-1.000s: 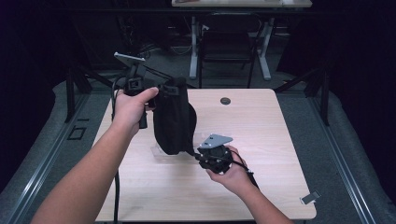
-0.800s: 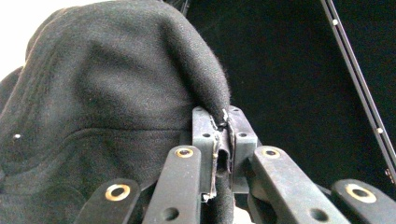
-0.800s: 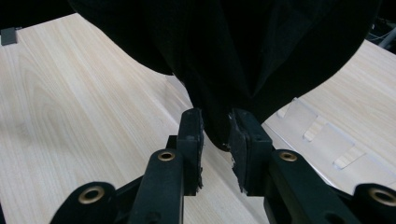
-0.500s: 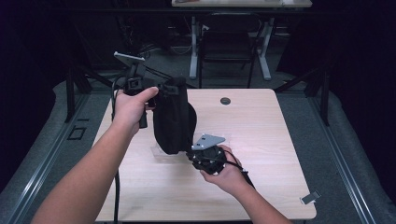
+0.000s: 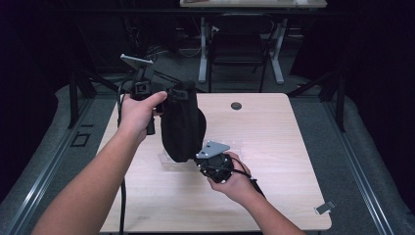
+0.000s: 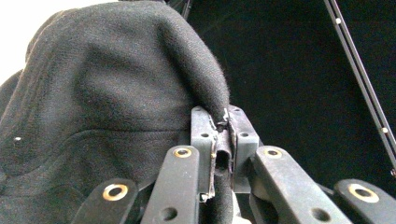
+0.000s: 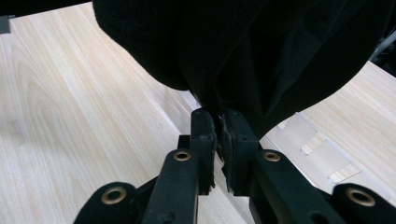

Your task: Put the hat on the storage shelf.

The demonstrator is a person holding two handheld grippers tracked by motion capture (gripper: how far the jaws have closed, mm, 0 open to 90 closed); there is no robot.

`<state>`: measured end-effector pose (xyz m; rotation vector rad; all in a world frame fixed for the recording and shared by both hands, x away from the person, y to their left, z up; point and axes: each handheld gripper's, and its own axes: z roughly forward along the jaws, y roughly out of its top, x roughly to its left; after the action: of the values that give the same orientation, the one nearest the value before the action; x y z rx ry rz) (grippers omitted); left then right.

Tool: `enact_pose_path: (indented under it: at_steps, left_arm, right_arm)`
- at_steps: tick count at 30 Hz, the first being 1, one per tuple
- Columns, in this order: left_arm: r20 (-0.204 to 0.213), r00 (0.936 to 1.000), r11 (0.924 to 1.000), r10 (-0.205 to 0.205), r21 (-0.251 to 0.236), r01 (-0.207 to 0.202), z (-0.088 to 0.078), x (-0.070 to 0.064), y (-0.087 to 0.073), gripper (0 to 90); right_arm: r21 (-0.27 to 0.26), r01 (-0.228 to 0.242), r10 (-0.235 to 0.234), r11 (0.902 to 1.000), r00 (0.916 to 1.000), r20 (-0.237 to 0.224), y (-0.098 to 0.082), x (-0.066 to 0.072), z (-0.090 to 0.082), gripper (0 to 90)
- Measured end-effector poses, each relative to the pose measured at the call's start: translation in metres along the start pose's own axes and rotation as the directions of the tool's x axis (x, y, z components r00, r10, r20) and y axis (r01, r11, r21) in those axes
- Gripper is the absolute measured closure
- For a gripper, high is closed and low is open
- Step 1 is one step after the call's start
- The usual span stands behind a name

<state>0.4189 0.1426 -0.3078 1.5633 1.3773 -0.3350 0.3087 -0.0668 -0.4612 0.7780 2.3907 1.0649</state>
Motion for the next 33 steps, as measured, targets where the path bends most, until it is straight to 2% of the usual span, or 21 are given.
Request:
enact_pose_path:
  at_steps: [2,4,5,17,18,20,21,24,28,33]
  left_arm:
    - [0.003,0.9999,0.9999,0.013,0.003,-0.013,0.001,0.0,0.0,83.2]
    - [0.013,0.9999,1.0,0.003,0.002,-0.003,0.002,-0.001,0.0,82.3]
    - [0.018,0.9997,0.9999,0.017,0.004,-0.017,0.002,-0.001,0.0,81.7]
    - [0.056,0.998,0.9996,0.028,-0.012,-0.027,0.002,-0.007,-0.001,71.2]
    - [0.055,0.9978,0.9993,0.037,-0.01,-0.037,0.001,-0.007,0.0,70.1]
    - [0.05,0.9984,0.9996,0.025,-0.01,-0.025,0.0,-0.007,0.0,67.3]
    - [0.043,0.9983,0.9992,0.04,-0.007,-0.039,-0.001,-0.006,0.0,66.2]
    - [0.047,0.9984,0.9992,0.032,-0.024,-0.031,-0.005,-0.005,0.002,65.3]
    - [0.029,0.999,0.9988,0.035,-0.036,-0.034,-0.011,-0.003,0.002,65.0]
    - [0.013,0.9996,0.9981,0.026,-0.055,-0.026,-0.022,0.002,0.002,63.4]
  right_arm:
    - [0.002,0.006,-0.006,1.0,1.0,0.003,0.0,0.0,0.0,84.4]
    - [0.006,0.011,-0.011,0.9999,0.9999,0.005,0.0,0.0,-0.001,84.6]
    - [0.0,0.005,-0.005,1.0,1.0,0.0,-0.001,0.0,0.0,84.7]
    - [0.01,0.003,-0.003,1.0,1.0,-0.002,-0.002,-0.002,-0.002,85.2]
    - [0.01,0.003,-0.003,0.9999,1.0,-0.002,-0.002,-0.002,-0.002,85.1]
    - [0.006,-0.001,0.001,1.0,1.0,-0.002,-0.003,-0.002,-0.002,85.2]
    - [0.002,-0.005,0.005,1.0,1.0,-0.004,-0.003,-0.002,-0.002,85.2]
    - [0.003,-0.005,0.005,1.0,1.0,-0.004,-0.003,-0.003,-0.002,85.2]
    - [0.005,-0.003,0.003,1.0,1.0,-0.007,-0.004,-0.003,-0.003,85.2]
    - [-0.012,-0.031,0.031,0.9994,0.9995,-0.009,-0.008,-0.005,-0.003,85.0]
